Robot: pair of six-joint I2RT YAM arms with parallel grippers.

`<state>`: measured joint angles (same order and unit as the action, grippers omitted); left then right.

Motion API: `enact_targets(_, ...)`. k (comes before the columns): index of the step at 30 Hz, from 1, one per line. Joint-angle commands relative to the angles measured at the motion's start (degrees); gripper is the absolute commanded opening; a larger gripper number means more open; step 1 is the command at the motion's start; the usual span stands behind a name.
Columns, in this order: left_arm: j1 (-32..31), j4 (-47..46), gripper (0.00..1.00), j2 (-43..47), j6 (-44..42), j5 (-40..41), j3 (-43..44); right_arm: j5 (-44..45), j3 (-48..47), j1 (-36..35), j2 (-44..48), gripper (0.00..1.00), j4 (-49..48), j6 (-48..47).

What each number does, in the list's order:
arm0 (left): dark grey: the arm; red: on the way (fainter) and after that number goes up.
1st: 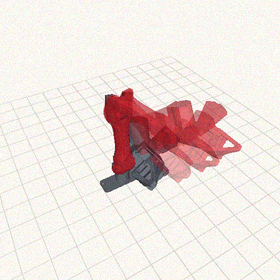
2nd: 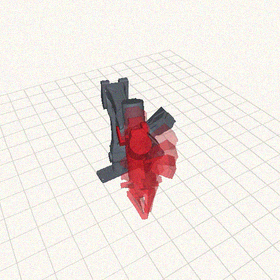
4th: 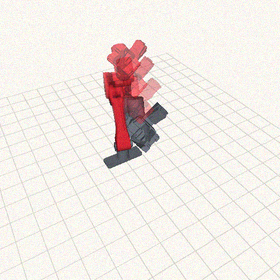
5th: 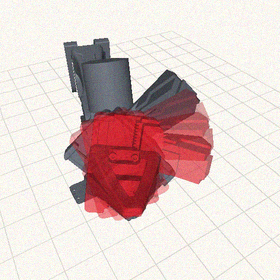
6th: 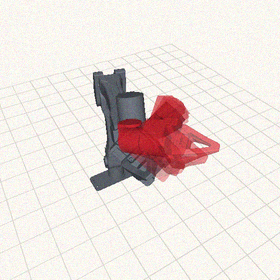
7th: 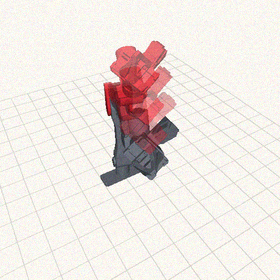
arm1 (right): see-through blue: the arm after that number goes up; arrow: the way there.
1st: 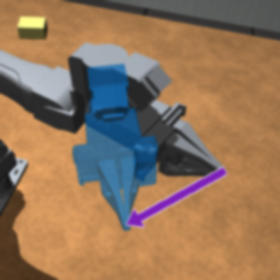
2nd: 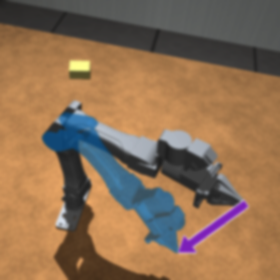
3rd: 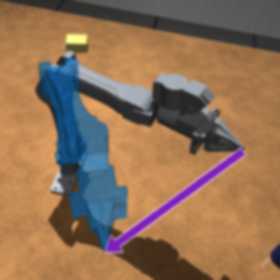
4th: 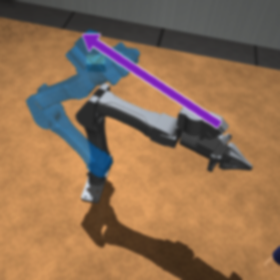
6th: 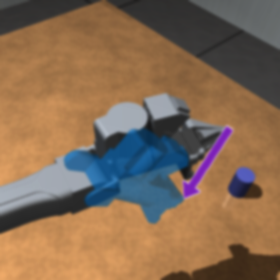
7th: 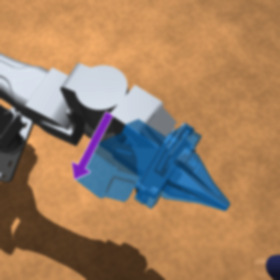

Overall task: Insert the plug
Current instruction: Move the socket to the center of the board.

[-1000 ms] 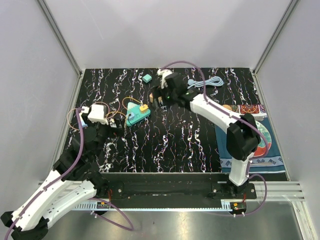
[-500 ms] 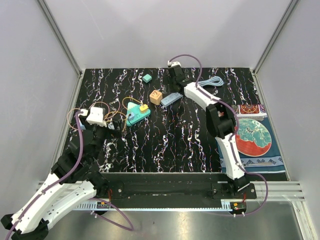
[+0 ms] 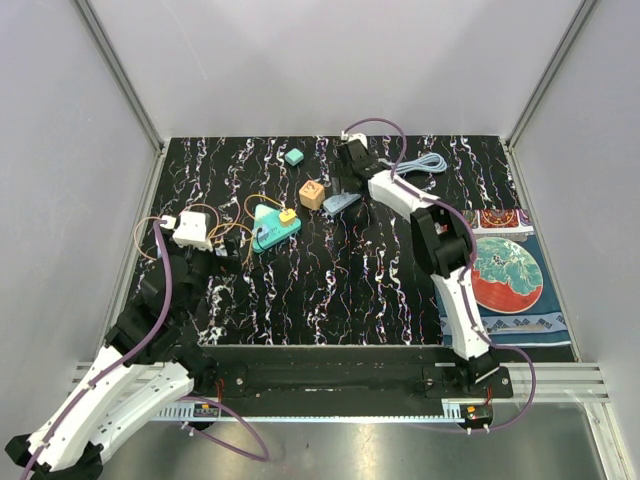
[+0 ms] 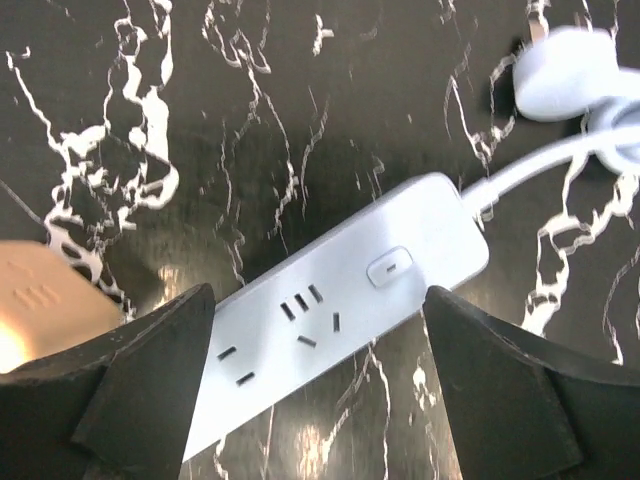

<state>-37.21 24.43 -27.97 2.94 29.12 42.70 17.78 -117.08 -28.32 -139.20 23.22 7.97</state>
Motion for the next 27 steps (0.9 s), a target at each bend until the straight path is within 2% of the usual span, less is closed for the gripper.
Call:
enact_targets(1, 1.3, -1.6, 0.98, -0.1, 0.0, -3.0, 0.1, -0.2, 13.2, 0.1, 10.6, 0.90, 3.6, 4.8)
enact_targets(4, 2.0, -1.7, 0.98, 0.0, 0.2, -4.1, -0.1, -2.9, 25.2, 0.1, 16.9, 0.90, 2.0, 6.5)
enact_targets(8, 2.7, -1.9, 0.98, -0.1, 0.6, -5.2, -0.3, -4.9, 31.3, 0.1, 22.6, 0.90, 0.1, 7.9)
enact_targets(14, 3.2, -2.2, 0.98, -0.3, 0.9, -5.7, -0.6, -6.1, 29.5, 0.1, 23.4, 0.90, -1.0, 9.3)
enact_targets(19, 3.5, -2.1, 0.98, -0.8, 1.0, -6.0, -0.8, -5.1, 25.4, 0.1, 19.6, 0.90, -1.0, 10.4)
enact_targets(22, 3.7, -2.0, 0.98, -0.9, 1.1, -6.7, -0.9, -5.2, 25.1, 0.1, 17.8, 0.85, -1.0, 11.0)
enact_targets(27, 4.2, -2.1, 0.98, -1.0, 1.3, -7.8, -0.8, -7.1, 27.0, 0.1, 17.7, 0.68, -0.7, 11.8)
